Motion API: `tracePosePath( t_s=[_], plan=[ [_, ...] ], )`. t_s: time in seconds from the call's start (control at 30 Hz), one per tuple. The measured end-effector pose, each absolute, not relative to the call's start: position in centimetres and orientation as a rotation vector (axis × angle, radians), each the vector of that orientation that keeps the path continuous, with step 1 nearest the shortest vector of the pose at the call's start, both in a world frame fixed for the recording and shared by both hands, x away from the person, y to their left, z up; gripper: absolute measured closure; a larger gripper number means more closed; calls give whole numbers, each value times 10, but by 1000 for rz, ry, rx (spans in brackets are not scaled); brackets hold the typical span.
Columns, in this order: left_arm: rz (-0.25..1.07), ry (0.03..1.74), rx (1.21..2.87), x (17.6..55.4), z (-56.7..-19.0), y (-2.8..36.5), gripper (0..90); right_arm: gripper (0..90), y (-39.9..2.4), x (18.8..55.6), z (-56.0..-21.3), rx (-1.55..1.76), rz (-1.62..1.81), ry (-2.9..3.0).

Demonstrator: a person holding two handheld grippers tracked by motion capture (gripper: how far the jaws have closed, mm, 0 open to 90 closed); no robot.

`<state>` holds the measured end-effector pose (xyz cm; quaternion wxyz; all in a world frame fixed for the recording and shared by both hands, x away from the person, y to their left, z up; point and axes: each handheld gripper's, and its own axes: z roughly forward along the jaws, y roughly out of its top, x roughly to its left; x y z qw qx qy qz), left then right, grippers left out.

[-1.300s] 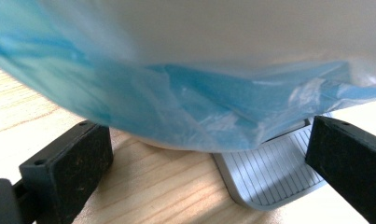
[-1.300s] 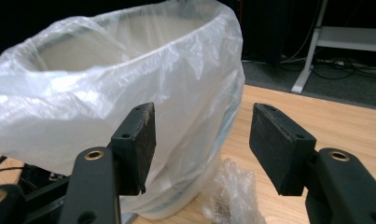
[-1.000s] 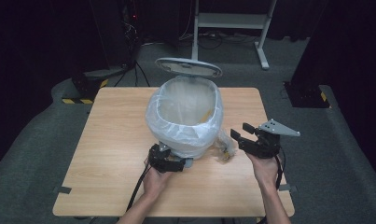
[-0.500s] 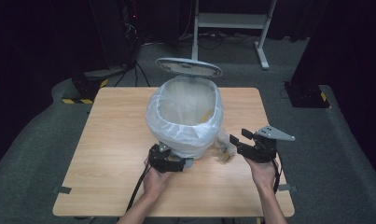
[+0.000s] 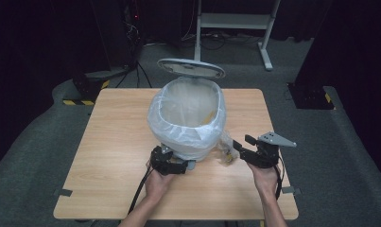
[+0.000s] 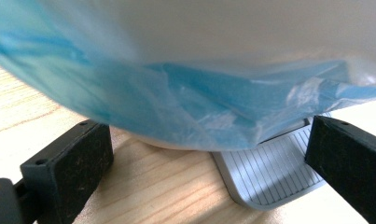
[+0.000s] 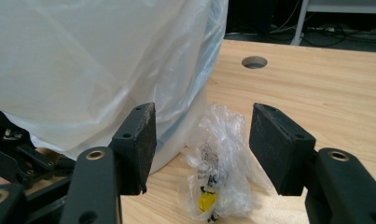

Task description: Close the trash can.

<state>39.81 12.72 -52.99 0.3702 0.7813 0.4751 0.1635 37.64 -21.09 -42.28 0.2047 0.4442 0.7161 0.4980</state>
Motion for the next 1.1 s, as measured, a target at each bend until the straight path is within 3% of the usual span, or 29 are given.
tracePosePath(
  t_s=[1.1],
  plan=[
    [417,1220,2003,398,-530,127,11,364,-198,396,-475,1355,1217,2060]
  ],
)
